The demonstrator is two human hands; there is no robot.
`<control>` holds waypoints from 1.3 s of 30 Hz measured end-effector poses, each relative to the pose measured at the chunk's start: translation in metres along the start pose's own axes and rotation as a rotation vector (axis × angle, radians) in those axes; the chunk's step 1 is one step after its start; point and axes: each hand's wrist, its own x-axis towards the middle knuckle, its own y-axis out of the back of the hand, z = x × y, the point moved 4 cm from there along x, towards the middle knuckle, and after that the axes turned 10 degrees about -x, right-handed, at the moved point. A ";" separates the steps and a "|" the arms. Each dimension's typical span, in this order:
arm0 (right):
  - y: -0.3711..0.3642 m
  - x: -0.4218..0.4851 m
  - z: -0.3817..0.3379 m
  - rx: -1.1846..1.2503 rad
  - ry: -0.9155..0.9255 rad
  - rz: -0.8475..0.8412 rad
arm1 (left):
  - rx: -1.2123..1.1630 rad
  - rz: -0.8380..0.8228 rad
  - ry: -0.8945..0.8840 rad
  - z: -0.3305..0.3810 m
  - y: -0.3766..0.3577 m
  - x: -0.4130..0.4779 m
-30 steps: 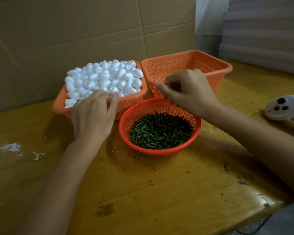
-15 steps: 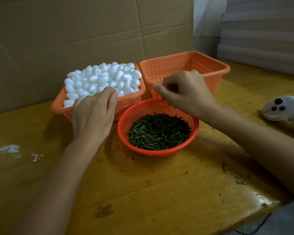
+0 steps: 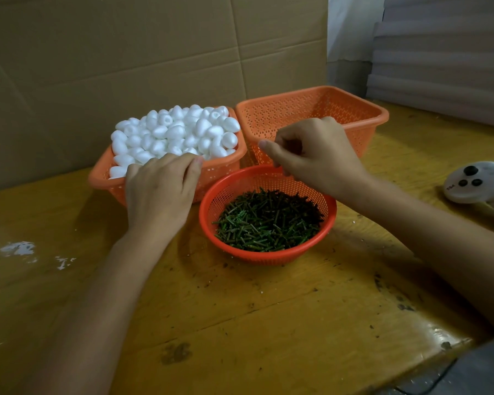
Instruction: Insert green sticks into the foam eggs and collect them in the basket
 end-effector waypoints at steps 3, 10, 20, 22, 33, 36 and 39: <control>0.001 0.000 0.000 0.004 -0.002 -0.005 | -0.040 0.029 -0.003 0.001 0.002 0.000; 0.002 -0.001 -0.001 0.002 0.000 -0.008 | -0.144 0.077 0.020 0.000 0.002 -0.001; -0.001 -0.001 0.002 0.011 0.006 -0.006 | -0.230 0.021 0.085 -0.001 0.007 0.002; -0.003 -0.001 0.002 0.012 0.004 -0.005 | -0.253 0.035 0.097 -0.001 0.008 0.002; -0.007 -0.004 -0.013 0.022 0.263 -0.305 | -0.405 0.185 0.118 -0.003 0.007 -0.001; -0.016 -0.013 -0.017 -0.013 0.306 -0.508 | -0.420 0.211 0.093 -0.002 0.007 -0.002; -0.021 -0.017 -0.018 -0.022 0.331 -0.575 | -0.461 0.303 0.027 0.004 0.011 -0.006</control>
